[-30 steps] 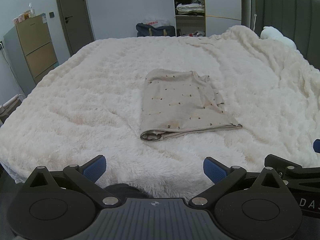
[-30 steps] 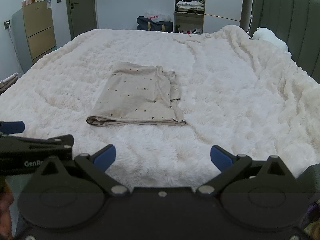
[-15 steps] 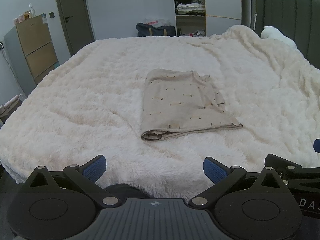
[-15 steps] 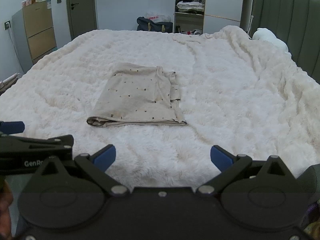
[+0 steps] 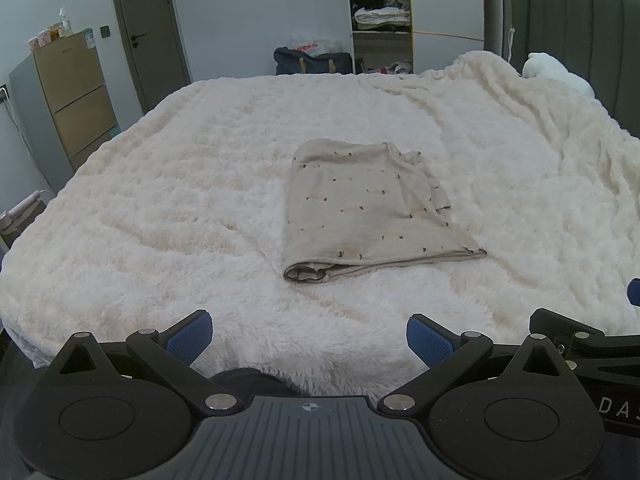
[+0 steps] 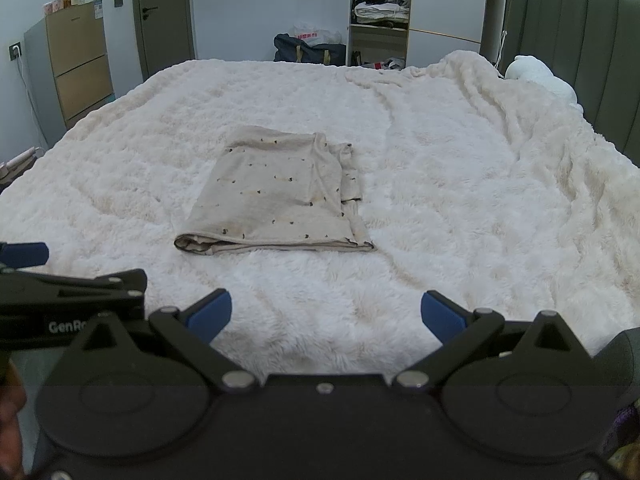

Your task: Fold clothes

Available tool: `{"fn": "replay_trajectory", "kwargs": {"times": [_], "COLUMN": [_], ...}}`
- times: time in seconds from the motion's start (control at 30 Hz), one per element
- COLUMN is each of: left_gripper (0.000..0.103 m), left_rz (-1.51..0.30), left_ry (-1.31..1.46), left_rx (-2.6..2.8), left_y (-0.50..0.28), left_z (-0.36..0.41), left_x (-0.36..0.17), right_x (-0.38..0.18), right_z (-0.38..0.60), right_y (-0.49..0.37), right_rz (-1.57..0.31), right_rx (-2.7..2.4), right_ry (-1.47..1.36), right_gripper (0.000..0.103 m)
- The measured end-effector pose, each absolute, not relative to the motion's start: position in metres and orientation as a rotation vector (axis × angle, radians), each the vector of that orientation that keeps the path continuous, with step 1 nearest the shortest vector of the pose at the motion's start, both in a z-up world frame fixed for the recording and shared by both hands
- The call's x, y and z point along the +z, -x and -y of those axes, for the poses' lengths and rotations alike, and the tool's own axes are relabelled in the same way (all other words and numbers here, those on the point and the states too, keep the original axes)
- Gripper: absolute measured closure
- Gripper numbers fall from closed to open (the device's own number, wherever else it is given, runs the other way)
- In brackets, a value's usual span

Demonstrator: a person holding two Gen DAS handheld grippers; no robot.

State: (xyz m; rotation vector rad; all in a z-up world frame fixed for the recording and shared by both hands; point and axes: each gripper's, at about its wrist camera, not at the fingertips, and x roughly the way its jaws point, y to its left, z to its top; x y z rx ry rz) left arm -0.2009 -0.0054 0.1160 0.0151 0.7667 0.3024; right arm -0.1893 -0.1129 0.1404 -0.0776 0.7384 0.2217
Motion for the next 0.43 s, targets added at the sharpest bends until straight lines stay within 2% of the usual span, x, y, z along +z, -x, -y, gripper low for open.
{"fn": "replay_trajectory", "kwargs": {"times": [0.43], "left_gripper": [0.001], "left_rz": [-0.758], "left_ry": [-0.02], "left_rx": [0.303], "left_y": [0.205], "left_z": [0.0117], "left_x": [0.1146], "right_x": [0.1393], "right_z": [0.1127], "right_y": [0.1891], "right_rz": [-0.741], "right_rx": [0.221], "right_ry": [0.075], "right_gripper": [0.0]}}
